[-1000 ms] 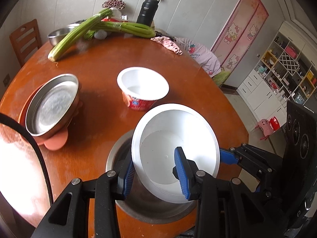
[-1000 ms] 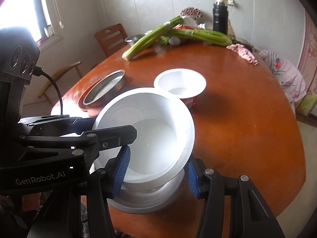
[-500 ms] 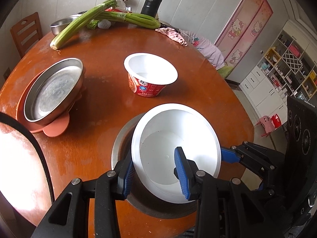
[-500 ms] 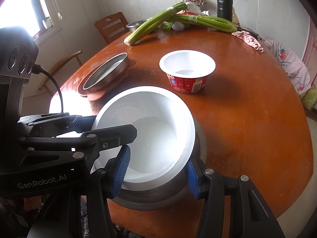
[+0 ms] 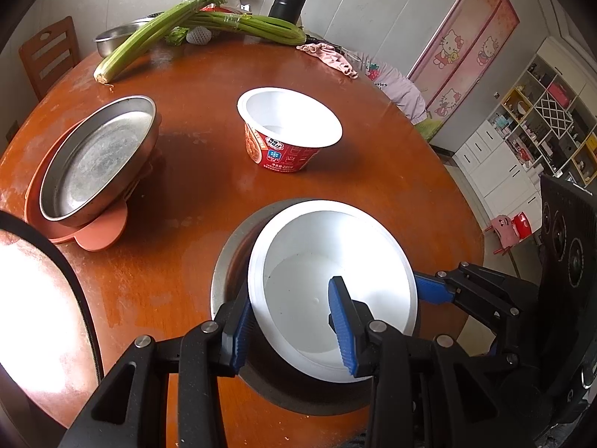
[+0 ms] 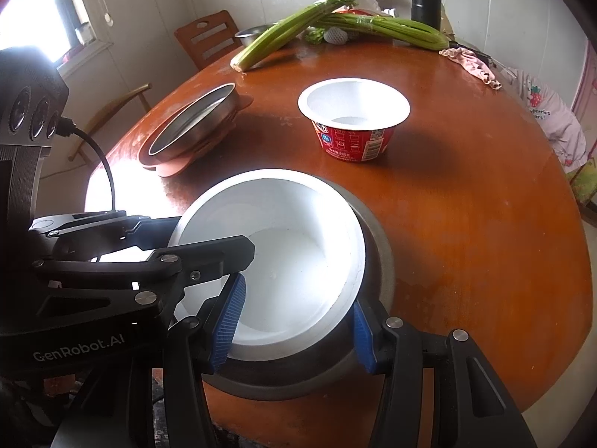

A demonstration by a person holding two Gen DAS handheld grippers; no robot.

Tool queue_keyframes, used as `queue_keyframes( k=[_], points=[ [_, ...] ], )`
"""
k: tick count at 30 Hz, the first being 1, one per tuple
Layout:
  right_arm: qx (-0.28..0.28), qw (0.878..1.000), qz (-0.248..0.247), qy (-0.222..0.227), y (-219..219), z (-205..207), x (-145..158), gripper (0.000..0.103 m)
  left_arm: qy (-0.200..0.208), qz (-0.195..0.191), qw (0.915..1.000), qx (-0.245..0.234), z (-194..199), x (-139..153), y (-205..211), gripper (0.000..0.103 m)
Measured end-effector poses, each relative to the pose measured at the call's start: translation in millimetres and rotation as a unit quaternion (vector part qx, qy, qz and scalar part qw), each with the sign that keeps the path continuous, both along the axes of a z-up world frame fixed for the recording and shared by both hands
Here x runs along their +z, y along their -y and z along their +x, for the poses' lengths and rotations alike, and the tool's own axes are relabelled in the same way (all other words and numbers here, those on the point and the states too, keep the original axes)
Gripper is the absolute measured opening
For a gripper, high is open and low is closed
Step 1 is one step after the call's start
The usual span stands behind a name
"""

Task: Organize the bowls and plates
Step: 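Carry the white bowl with the left gripper over the deep steel bowl, then lower the white bowl into the steel bowl and open the left gripper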

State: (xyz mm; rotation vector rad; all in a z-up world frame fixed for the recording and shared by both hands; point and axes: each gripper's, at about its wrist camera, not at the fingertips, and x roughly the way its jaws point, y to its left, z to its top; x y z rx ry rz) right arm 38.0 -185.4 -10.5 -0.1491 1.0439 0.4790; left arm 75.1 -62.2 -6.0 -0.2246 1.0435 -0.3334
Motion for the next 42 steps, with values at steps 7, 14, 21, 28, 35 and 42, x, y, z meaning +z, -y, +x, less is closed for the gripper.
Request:
queue_keyframes(
  k=[7, 14, 21, 28, 35, 42],
  points=[
    [-0.007, 1.000, -0.007, 0.012, 1, 1, 3, 0.055, -0.003, 0.000, 1.0000, 0.006, 2, -1, -2, 0.038],
    [-0.009, 0.999, -0.013, 0.028, 3, 0, 8, 0.055, 0.004, -0.001, 1.0000, 0.008, 2, 2, -4, 0.038],
    [-0.013, 0.999, -0.013, 0.041, 6, 0, 14, 0.055, 0.018, 0.001, 0.9998, 0.009, 0, 9, -6, 0.038],
    [-0.016, 0.999, -0.012, 0.045, 9, 1, 16, 0.055, 0.028, 0.003, 0.9995, 0.015, -1, 16, -7, 0.039],
    [-0.018, 0.999, -0.009, 0.045, 11, 2, 16, 0.055, 0.033, 0.005, 0.9992, 0.021, -1, 19, -10, 0.039],
    [-0.020, 0.998, -0.001, 0.052, 14, 2, 20, 0.055, 0.041, 0.012, 0.9986, 0.030, -2, 24, -13, 0.050]
  ],
)
